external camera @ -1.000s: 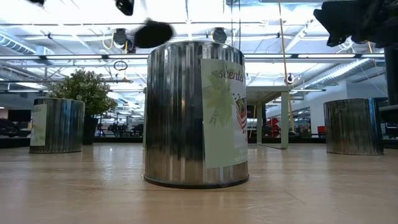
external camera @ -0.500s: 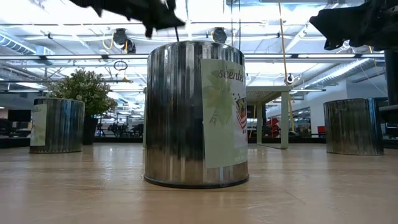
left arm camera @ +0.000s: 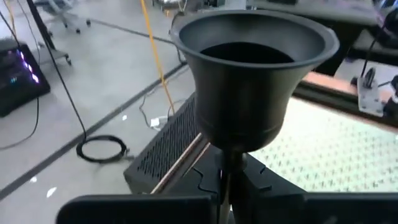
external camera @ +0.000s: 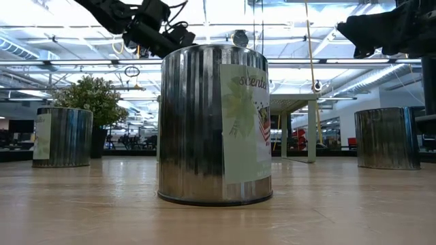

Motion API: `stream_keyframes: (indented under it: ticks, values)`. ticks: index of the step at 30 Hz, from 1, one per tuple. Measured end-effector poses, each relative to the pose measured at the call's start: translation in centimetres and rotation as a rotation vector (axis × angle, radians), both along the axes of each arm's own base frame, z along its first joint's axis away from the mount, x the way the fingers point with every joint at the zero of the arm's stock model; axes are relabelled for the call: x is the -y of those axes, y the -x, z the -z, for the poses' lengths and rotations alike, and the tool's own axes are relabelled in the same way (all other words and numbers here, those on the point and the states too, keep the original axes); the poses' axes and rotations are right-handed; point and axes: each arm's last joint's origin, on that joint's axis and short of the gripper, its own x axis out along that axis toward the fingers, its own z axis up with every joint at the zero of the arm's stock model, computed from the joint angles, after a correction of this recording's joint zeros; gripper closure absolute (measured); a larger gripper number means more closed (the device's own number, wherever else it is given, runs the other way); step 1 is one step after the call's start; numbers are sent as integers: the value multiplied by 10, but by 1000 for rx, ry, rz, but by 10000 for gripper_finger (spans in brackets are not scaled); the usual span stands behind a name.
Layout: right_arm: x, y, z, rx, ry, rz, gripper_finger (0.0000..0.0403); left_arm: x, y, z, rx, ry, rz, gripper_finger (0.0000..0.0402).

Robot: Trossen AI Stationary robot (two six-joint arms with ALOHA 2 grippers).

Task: Pick & Place candle stick holders
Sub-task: Put the middle candle holder on the shelf, then put the right candle holder on the shelf

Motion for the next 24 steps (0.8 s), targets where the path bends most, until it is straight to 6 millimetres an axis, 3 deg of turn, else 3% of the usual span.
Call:
stream_keyframes:
  ticks: [13,24]
  values:
    - [0,0,0,-2,-18,-8,273,-8,-9,17,-15,45,-7,391]
    - [0,0,0,-4,-63,-19,273,3,-14,22,-79,43,36,277]
